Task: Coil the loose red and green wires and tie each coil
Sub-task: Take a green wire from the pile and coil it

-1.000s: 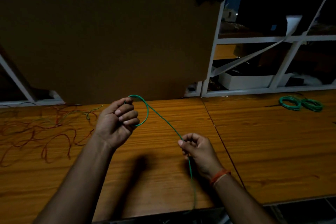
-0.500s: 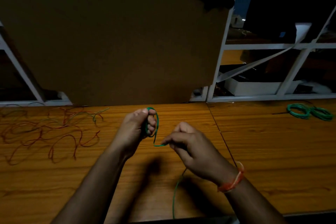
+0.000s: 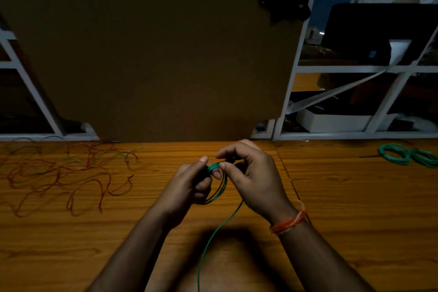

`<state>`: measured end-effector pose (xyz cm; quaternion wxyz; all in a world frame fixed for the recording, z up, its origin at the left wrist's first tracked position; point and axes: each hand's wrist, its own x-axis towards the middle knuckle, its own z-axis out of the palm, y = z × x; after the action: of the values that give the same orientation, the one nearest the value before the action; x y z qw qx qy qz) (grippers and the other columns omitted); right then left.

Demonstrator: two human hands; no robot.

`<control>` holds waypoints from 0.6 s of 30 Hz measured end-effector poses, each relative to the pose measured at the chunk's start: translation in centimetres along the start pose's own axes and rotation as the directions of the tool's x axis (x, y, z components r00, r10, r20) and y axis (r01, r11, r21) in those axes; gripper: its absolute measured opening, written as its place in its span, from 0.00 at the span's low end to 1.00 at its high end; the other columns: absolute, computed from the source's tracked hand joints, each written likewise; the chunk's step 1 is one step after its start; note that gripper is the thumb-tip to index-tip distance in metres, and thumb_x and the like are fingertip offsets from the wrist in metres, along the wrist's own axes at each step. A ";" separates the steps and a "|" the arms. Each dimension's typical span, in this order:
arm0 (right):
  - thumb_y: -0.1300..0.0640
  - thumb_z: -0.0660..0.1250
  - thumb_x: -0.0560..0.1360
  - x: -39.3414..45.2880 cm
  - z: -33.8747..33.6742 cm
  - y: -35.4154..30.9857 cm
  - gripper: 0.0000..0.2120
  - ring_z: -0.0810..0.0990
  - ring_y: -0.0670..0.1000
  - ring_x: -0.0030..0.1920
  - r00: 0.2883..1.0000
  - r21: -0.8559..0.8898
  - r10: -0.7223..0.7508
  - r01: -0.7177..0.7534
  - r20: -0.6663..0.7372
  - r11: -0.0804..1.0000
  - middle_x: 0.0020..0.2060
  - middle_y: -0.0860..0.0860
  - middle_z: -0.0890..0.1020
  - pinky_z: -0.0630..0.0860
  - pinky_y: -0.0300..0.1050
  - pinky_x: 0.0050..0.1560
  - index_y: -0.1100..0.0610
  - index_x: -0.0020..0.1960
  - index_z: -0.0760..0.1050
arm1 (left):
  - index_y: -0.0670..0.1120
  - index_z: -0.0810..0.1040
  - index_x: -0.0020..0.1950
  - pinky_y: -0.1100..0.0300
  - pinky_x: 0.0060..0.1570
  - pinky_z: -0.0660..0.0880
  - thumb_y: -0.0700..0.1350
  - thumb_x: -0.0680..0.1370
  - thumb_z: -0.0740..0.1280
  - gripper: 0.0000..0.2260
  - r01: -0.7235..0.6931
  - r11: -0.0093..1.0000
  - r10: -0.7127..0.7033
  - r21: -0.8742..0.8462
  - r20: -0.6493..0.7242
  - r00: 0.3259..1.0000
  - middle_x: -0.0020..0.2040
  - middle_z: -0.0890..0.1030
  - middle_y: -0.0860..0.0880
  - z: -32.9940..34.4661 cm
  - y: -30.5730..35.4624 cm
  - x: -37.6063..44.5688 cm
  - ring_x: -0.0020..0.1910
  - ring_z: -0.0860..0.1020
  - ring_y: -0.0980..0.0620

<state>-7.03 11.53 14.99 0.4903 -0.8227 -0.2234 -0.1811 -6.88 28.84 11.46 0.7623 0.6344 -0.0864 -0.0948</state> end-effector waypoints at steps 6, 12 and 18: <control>0.53 0.70 0.79 0.2 0.6 1.4 0.04 0.81 0.43 0.44 0.910 0.320 0.373 -0.412 0.179 0.853 0.43 0.46 0.84 0.77 0.38 0.41 0.52 0.50 0.82 | 0.45 0.75 0.44 0.60 0.28 0.51 0.47 0.83 0.59 0.11 0.023 0.981 -0.010 -0.192 0.065 0.998 0.30 0.56 0.51 -0.2 1.1 -0.2 0.26 0.54 0.55; 0.51 0.64 0.83 0.3 0.5 1.2 0.11 0.77 0.45 0.40 0.800 0.506 0.423 -0.598 0.425 0.621 0.39 0.49 0.80 0.71 0.38 0.36 0.54 0.44 0.78 | 0.44 0.75 0.43 0.62 0.28 0.59 0.45 0.82 0.57 0.11 0.093 0.903 -0.052 -0.419 0.108 0.993 0.27 0.62 0.54 0.0 1.5 -0.4 0.24 0.63 0.56; 0.52 0.66 0.82 0.1 0.3 1.7 0.10 0.73 0.45 0.34 0.826 0.505 0.362 -0.554 0.433 0.661 0.32 0.48 0.75 0.66 0.37 0.32 0.53 0.42 0.76 | 0.42 0.77 0.42 0.61 0.29 0.72 0.43 0.80 0.55 0.13 0.243 0.799 -0.156 -0.550 0.200 0.967 0.26 0.67 0.52 -0.5 1.4 -0.8 0.27 0.72 0.52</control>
<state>-6.01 11.08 13.67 0.7195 -0.6652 -0.1230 0.1570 -7.48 29.80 12.78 0.8942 0.3743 -0.0418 -0.2421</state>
